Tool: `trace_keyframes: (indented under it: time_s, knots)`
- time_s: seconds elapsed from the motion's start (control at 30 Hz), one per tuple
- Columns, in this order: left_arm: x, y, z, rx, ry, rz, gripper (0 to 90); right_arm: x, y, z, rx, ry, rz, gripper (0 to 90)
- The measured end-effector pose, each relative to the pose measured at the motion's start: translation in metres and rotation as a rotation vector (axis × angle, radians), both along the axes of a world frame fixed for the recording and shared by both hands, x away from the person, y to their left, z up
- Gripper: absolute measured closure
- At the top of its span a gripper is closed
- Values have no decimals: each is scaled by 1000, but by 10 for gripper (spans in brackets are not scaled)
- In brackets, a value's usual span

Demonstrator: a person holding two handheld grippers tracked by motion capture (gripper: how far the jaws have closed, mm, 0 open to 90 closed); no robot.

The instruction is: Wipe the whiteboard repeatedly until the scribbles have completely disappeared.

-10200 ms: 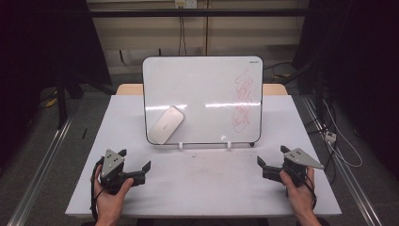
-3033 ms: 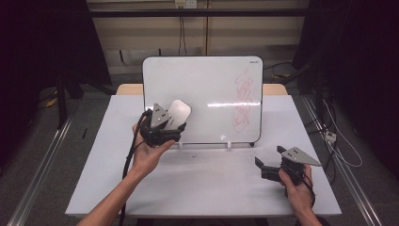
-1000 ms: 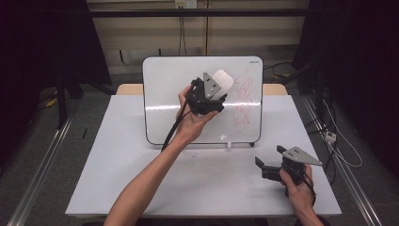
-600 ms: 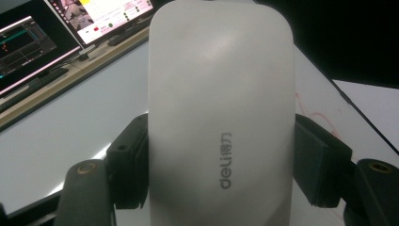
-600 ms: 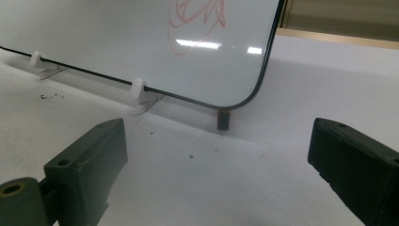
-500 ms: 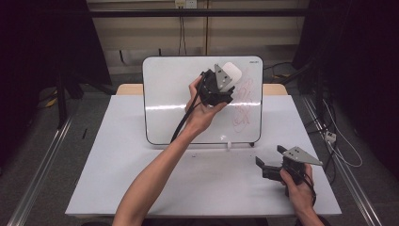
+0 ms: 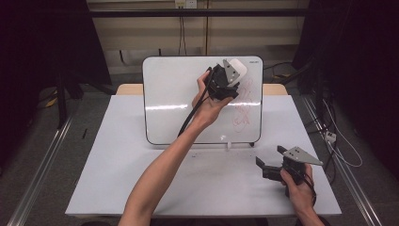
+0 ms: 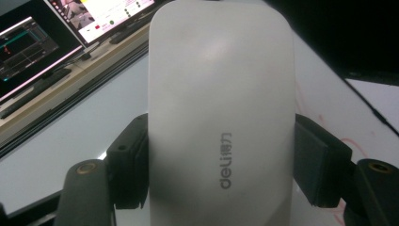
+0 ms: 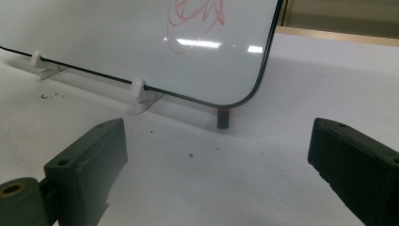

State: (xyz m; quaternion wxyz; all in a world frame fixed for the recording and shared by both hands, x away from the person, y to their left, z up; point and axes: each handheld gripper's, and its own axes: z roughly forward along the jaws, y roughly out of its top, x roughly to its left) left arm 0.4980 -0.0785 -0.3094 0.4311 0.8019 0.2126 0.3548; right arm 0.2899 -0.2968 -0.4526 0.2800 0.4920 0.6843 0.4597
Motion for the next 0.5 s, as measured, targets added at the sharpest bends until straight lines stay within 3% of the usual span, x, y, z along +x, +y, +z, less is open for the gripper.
trace_keyframes:
  time_s: [0.5]
  knots:
    - [4,-18,0,60,-46,33,307,0,0,0,-1,0,4,52]
